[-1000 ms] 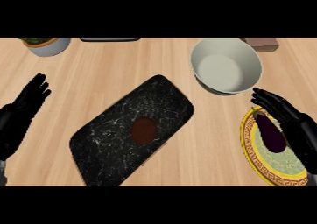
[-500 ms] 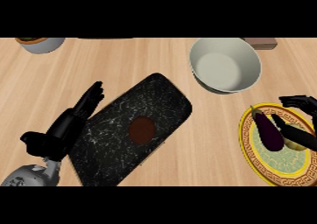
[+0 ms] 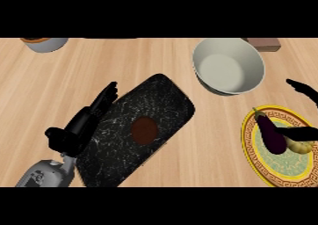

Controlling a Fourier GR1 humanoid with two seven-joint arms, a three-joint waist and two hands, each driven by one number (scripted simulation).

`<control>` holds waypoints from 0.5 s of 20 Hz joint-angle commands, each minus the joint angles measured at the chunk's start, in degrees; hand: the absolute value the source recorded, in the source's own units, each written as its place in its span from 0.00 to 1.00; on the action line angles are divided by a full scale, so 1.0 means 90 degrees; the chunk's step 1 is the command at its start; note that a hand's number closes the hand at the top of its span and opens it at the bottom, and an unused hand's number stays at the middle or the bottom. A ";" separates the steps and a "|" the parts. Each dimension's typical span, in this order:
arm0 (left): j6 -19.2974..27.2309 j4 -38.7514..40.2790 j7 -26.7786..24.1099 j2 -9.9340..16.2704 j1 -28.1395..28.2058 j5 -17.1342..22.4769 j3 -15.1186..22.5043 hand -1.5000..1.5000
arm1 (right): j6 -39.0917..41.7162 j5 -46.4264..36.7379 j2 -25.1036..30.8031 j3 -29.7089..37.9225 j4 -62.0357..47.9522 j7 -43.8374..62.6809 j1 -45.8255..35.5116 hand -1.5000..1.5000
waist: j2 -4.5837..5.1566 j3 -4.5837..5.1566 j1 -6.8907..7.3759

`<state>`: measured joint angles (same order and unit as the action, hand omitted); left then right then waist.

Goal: Pick the eggplant from the plate and place it in the bowl

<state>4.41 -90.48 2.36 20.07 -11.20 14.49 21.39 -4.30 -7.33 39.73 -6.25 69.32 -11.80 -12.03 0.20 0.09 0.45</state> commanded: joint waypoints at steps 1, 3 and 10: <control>0.0036 0.0001 -0.0163 -0.0105 0.0297 -0.0199 0.0228 0.50 | 0.0533 -0.0871 0.0846 -0.0565 0.0106 0.1166 -0.0372 0.00 | -0.0026 0.0019 0.0092; -0.0066 0.0126 -0.0170 -0.0133 0.0010 -0.0121 0.0125 0.50 | 0.1358 -0.1082 0.1222 -0.0988 0.0049 0.1526 -0.0419 0.00 | 0.0000 0.0026 0.0079; -0.0046 0.0079 0.0077 -0.0143 -0.0051 -0.0106 0.0019 0.50 | 0.4156 -0.0292 0.1364 -0.1529 0.0759 0.3818 -0.1408 0.00 | -0.0035 0.0016 0.0090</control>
<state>4.20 -89.03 1.49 18.77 -11.11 13.26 21.96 22.22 -12.04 51.01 -17.57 73.59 12.48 -20.11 0.01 0.28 1.04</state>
